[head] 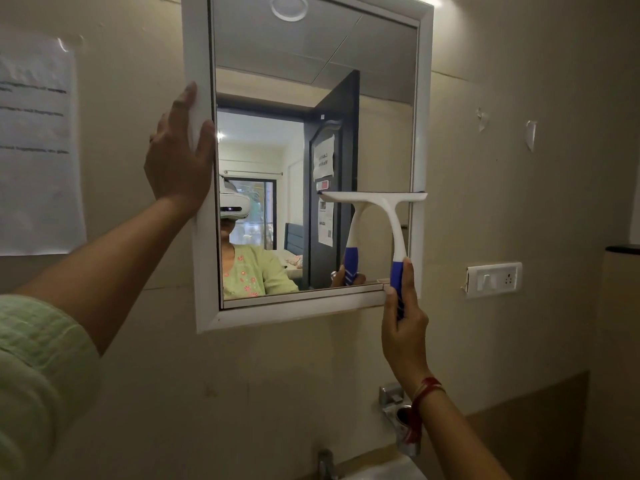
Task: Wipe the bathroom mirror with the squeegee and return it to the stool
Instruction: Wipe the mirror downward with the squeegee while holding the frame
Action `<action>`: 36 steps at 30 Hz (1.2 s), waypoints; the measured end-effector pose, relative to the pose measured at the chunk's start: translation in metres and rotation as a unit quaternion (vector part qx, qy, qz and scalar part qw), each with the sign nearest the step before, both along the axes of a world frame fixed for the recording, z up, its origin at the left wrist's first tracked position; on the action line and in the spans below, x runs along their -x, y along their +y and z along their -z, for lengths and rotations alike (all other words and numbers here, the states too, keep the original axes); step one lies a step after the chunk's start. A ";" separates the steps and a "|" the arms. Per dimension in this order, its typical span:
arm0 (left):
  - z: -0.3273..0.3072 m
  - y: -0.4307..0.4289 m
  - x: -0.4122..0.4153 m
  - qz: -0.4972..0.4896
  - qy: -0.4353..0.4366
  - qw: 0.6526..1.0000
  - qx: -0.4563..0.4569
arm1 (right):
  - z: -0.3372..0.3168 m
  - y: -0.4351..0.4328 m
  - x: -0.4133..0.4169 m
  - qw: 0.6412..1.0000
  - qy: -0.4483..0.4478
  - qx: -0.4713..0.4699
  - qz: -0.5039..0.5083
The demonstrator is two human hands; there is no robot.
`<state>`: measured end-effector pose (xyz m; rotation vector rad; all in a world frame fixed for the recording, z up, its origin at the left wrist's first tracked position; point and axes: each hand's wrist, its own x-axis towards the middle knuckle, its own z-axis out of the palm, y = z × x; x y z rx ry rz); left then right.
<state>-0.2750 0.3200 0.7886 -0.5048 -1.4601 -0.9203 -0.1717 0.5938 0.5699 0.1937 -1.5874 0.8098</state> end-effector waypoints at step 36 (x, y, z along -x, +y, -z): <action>0.000 0.000 0.003 -0.002 0.006 1.000 0.011 | -0.176 0.001 0.018 0.995 0.083 -0.041 0.048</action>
